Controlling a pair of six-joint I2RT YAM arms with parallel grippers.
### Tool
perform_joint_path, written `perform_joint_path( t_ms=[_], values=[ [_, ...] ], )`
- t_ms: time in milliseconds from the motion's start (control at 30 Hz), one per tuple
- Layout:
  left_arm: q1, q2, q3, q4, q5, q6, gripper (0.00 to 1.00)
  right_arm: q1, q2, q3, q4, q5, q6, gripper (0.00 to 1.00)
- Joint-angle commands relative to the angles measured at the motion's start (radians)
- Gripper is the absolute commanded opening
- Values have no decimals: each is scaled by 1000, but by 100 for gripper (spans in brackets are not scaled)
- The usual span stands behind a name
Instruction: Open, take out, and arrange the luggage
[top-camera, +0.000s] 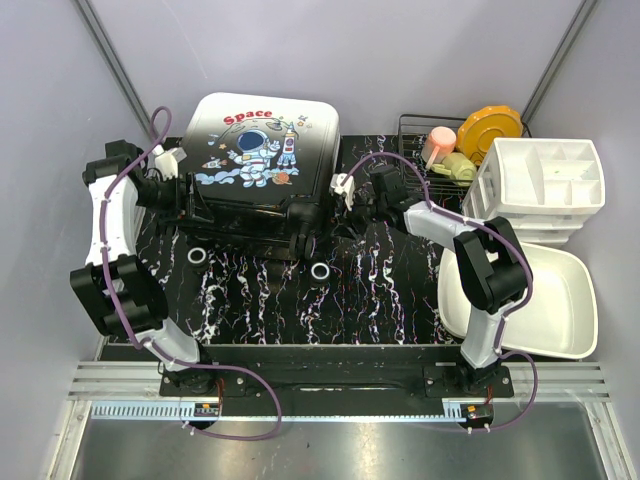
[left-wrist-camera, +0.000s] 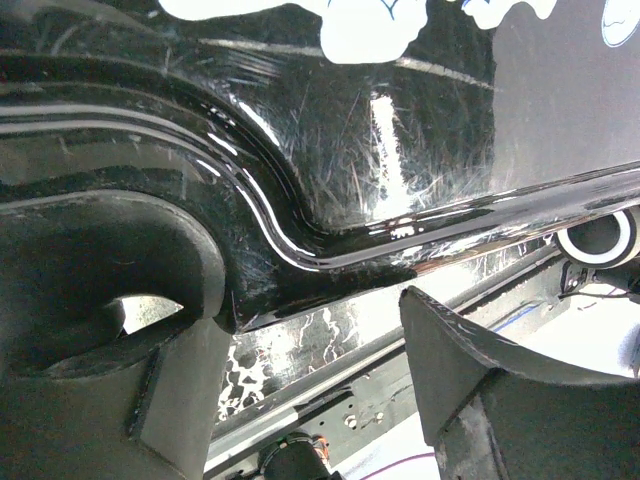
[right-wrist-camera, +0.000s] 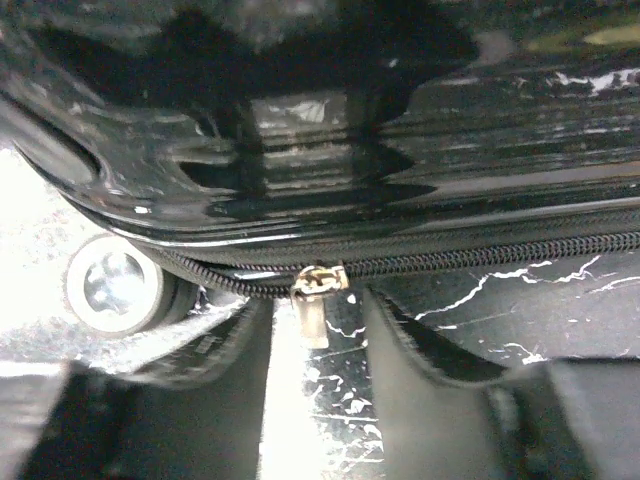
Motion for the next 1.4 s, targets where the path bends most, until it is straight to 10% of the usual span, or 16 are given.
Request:
perform_joint_path(
  t_ms=[0, 167, 633, 900, 1100, 1367],
  values=[
    [12, 36, 50, 170, 15, 11, 71, 16, -25, 2, 95, -52, -8, 39],
    [23, 53, 70, 171, 9, 7, 71, 34, -40, -18, 104, -68, 21, 0],
    [46, 225, 294, 148, -48, 20, 71, 232, -163, -199, 273, 64, 386, 0],
    [52, 219, 273, 147, -51, 46, 72, 68, -148, -103, 96, 163, 359, 0],
    [12, -28, 86, 133, 122, 117, 89, -4, -114, -15, 23, 81, 362, 0],
    [-267, -390, -200, 268, -15, -31, 99, 54, -63, 37, 62, 83, 425, 0]
  ],
)
